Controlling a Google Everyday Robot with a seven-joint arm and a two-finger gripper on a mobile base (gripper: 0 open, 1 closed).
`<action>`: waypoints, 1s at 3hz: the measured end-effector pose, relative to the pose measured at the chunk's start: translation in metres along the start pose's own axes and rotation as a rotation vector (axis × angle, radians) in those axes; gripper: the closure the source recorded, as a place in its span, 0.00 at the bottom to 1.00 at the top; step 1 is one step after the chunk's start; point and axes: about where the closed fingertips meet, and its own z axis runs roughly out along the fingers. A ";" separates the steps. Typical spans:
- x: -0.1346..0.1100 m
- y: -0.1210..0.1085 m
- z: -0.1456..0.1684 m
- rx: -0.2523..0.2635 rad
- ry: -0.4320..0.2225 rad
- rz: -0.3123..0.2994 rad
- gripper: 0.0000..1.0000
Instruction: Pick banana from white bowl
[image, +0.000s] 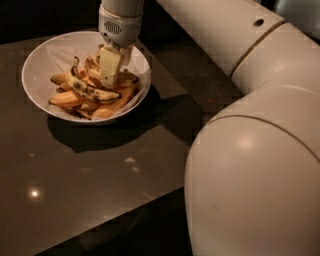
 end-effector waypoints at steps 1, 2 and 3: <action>0.000 0.000 0.000 0.000 0.000 0.000 0.54; 0.000 0.000 0.000 0.000 0.000 0.000 0.77; 0.000 0.000 0.000 0.000 0.000 0.000 1.00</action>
Offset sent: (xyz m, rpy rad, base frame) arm 0.0000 0.0000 0.0000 0.0000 0.0000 0.0000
